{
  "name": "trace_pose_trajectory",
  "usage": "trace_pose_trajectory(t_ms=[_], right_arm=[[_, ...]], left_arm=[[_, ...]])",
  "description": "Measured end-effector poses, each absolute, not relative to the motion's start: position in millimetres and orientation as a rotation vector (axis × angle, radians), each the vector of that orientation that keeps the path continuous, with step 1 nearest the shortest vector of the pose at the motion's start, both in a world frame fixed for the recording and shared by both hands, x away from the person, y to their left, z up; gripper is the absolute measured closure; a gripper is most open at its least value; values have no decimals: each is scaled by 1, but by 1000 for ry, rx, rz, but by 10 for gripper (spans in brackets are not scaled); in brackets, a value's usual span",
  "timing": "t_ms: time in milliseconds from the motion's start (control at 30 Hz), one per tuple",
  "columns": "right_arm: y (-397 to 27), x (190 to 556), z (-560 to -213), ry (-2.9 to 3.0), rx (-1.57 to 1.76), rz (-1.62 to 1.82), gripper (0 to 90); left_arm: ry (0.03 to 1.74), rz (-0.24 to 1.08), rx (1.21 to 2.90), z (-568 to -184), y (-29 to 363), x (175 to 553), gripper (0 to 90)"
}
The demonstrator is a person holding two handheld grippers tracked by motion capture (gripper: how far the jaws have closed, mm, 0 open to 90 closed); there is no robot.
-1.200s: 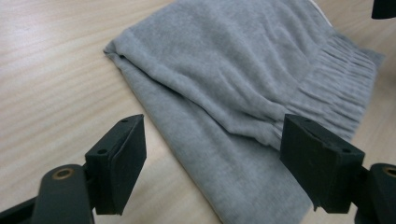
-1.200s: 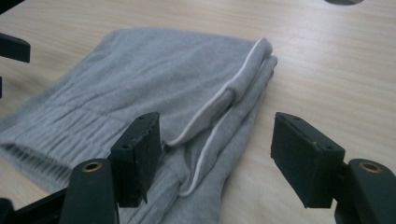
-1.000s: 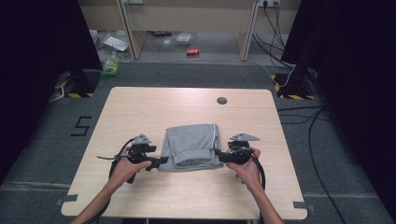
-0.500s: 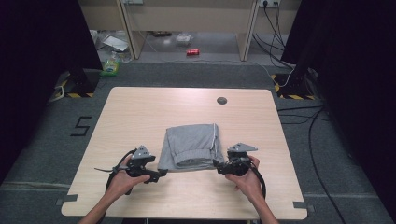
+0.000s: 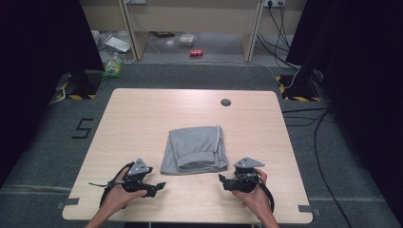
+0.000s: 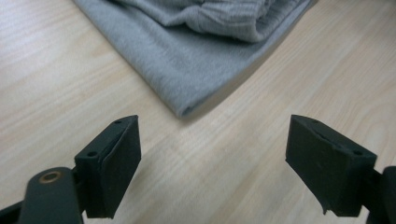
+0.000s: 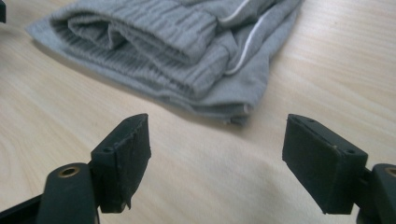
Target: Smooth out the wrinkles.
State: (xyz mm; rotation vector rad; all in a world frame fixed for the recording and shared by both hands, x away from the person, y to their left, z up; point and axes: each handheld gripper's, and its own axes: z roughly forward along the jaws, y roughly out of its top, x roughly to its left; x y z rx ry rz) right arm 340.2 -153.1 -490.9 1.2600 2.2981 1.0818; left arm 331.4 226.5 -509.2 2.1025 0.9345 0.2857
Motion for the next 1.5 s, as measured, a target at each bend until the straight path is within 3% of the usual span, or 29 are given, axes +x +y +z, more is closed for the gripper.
trace_pose_trajectory(t_ms=[667, 800, 1167, 1500], right_arm=[[-169, 308, -506, 2320, 1248, 1007, 192], [-166, 307, -508, 2338, 1214, 976, 174], [-159, 304, -517, 2387, 1121, 980, 104], [-158, 305, -518, 2388, 1107, 992, 94]], left_arm=[[937, 327, 2122, -520, 237, 306, 165], [906, 378, 2136, -523, 235, 303, 156], [908, 379, 2132, -523, 236, 303, 147], [907, 378, 2133, -523, 236, 303, 147]])
